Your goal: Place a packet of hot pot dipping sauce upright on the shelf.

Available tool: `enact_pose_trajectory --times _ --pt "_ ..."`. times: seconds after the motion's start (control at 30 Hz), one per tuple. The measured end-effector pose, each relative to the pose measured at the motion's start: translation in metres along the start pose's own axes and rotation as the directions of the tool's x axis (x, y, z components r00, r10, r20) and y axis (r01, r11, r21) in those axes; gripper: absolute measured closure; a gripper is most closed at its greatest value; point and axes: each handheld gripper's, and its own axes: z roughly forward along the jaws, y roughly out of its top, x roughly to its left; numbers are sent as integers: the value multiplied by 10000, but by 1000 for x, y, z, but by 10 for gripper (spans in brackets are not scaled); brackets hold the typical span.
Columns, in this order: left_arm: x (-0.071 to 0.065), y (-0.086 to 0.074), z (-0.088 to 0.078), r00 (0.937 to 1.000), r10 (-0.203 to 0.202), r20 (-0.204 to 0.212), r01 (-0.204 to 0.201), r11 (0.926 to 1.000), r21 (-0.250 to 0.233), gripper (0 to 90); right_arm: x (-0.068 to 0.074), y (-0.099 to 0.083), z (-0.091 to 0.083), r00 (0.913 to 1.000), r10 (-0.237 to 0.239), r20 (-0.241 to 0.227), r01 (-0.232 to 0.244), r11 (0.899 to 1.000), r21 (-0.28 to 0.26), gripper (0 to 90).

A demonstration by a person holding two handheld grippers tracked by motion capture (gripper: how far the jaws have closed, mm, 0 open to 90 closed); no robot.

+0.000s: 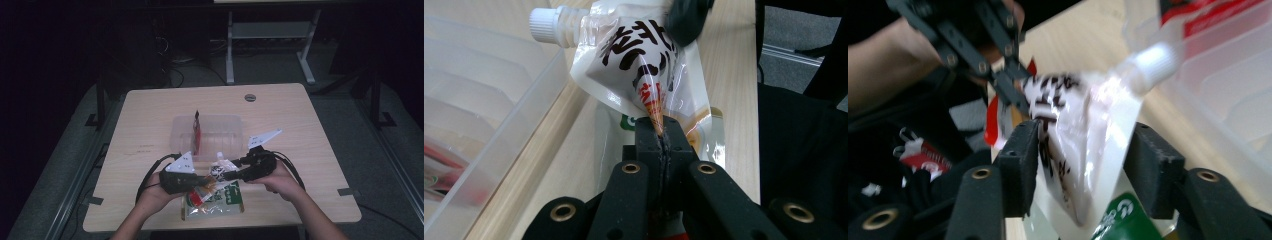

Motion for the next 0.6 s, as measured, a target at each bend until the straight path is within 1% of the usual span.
enact_pose_trajectory --times 0.03,0.07,0.1,0.13,0.17,0.2,0.23,0.27,0.3,0.4,0.5,0.53,0.57,0.6 --pt "0 0 0 10000 -8 28 8 10000 29 891 0 -2 2 10000 2 -89 0 9999 126 520" --pt "1 -1 1 10000 10 9 -10 10000 78 890 0 -3 4 9999 -18 -143 20 9999 137 551" --pt "1 -1 1 10000 10 9 -10 10000 78 890 0 -3 4 9999 -18 -143 20 9999 137 551" --pt "2 -3 1 10000 -67 34 67 10000 31 890 0 -3 5 9995 -44 -305 49 9999 163 602" --pt "2 -3 1 10000 -67 34 67 10000 31 890 0 -3 5 9994 -72 -345 78 9998 157 622" --pt "4 -6 0 9998 -162 76 163 9998 -81 889 0 -3 4 9991 -114 -406 120 9998 157 649" --pt "4 -6 0 9998 -162 76 163 9998 -81 889 0 -3 4 9991 -114 -406 120 9998 157 649" --pt "6 -8 0 9997 -238 91 239 9996 -147 888 0 -3 4 9979 -125 -640 132 9999 107 698" --pt "7 -9 0 9996 -272 123 274 9995 -179 887 0 -3 4 9971 -213 -724 222 9997 123 718" --pt "9 -12 2 9991 -371 225 376 9990 -228 884 1 -4 5 9967 -187 -787 199 9997 140 749" --pt "10 -13 3 9993 -320 208 325 9992 -253 873 2 -4 5 9961 -214 -860 235 9994 235 775" --pt "10 -13 4 9994 -289 210 293 9994 -178 869 3 -4 5 9957 -357 -857 370 9992 136 798" --pt "10 -13 5 9994 -281 224 284 9994 -173 866 4 -4 4 9949 -299 -958 309 9995 90 811" --pt "10 -13 6 9994 -256 231 259 9996 -132 860 4 -3 4 9949 -308 -958 312 9995 26 824"
